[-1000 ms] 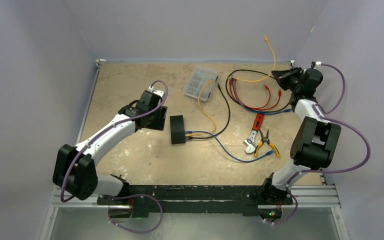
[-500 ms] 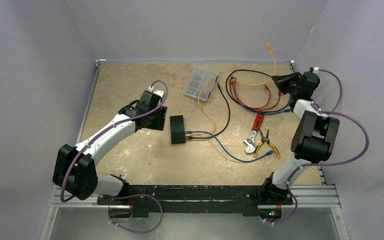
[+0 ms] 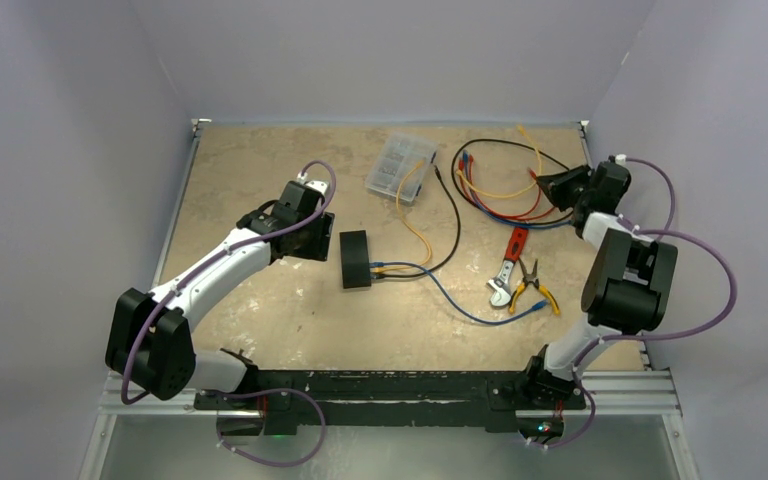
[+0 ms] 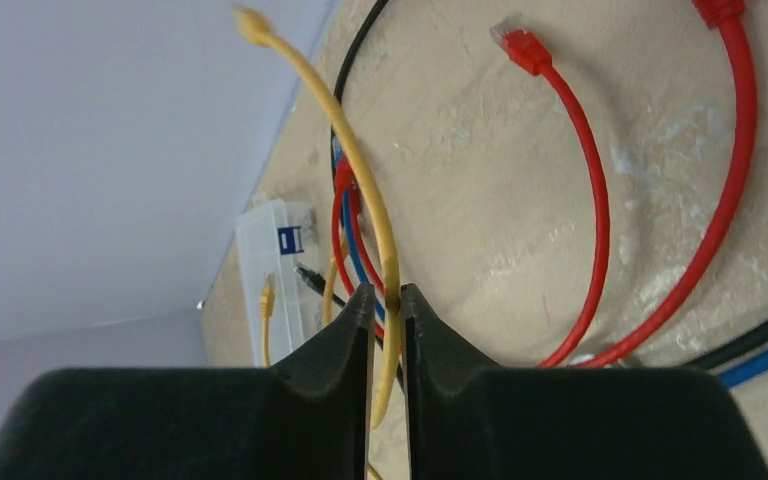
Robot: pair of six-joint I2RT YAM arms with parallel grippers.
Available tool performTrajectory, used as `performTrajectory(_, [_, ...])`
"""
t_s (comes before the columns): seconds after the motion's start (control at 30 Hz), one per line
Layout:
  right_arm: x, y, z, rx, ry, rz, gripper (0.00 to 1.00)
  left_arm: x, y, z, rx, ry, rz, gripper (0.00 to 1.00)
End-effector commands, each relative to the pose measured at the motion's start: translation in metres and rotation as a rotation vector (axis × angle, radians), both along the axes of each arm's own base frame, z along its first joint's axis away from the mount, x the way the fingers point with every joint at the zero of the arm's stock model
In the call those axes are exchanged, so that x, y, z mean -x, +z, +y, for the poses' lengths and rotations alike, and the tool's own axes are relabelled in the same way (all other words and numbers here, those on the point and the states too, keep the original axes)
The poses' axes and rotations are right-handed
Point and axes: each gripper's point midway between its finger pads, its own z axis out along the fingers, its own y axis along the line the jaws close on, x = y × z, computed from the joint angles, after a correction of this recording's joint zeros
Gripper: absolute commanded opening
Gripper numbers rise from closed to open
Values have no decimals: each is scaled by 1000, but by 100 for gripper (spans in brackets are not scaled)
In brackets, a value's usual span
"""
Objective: Pull the plug from the switch port
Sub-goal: Place the connector at the center of the board.
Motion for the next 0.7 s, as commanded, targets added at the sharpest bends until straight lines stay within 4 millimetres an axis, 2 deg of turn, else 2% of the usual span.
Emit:
performTrajectory(0.0, [13, 21, -5, 70, -29, -44, 20, -8, 13, -1, 14, 6, -40, 55])
performTrajectory(0.13, [22, 23, -7, 88, -51, -43, 33, -8, 15, -2, 20, 6, -44, 55])
performTrajectory(0.23, [23, 33, -8, 112, -50, -62, 43, -8, 15, -2, 22, 6, -47, 55])
performTrajectory(0.5, [22, 67, -6, 229, 14, -141, 53, -8, 17, -3, 30, 4, -50, 55])
performTrajectory(0.67, [31, 68, 8, 266, 107, -154, 60, -7, 15, -6, 46, 3, -41, 55])
